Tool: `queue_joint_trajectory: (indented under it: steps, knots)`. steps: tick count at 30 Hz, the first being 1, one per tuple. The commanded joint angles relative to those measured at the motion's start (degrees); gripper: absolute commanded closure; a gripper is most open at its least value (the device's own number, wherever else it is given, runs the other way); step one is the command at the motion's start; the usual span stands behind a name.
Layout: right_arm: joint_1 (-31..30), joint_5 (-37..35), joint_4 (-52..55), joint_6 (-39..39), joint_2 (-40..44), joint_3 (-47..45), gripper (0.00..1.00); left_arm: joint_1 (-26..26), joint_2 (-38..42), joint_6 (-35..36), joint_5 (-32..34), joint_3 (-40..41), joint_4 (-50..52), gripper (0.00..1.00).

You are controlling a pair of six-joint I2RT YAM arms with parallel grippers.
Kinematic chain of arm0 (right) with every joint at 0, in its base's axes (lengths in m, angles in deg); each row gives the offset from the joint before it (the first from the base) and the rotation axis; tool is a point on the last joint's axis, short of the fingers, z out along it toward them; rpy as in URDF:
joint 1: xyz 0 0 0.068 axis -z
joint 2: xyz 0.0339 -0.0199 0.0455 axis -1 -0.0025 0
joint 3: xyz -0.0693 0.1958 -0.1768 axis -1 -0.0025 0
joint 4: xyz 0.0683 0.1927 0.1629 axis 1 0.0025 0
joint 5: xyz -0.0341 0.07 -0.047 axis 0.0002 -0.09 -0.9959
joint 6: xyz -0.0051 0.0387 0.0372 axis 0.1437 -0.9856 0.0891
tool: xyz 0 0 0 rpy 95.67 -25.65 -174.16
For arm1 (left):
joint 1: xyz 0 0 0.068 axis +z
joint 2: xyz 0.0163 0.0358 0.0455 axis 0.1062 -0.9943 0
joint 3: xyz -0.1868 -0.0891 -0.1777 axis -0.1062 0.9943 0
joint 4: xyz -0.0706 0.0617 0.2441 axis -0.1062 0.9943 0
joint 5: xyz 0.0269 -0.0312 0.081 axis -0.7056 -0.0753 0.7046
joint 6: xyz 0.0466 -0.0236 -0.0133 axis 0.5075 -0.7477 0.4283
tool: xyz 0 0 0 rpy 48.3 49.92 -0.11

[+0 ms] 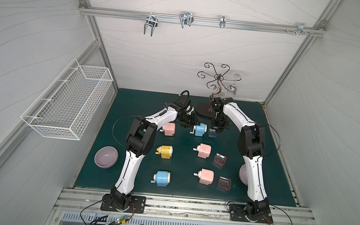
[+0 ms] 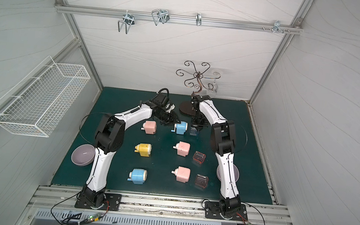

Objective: Put the tray back into the pencil sharpener
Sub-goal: Close the container of the pencil sharpener.

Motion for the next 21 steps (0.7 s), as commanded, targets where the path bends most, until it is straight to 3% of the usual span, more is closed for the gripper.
queue_joint_trajectory:
  steps: [1, 21]
  knots:
    - [-0.31, 1.34, 3.96, 1.44, -2.28, 2.28, 1.00, -0.09, -2.07, 0.63, -0.82, -1.67, -0.10, 0.47]
    - [-1.05, 3.58, 9.18, 4.26, -9.29, 11.02, 1.00, -0.11, -2.75, 0.40, -1.38, -1.65, -0.33, 0.47]
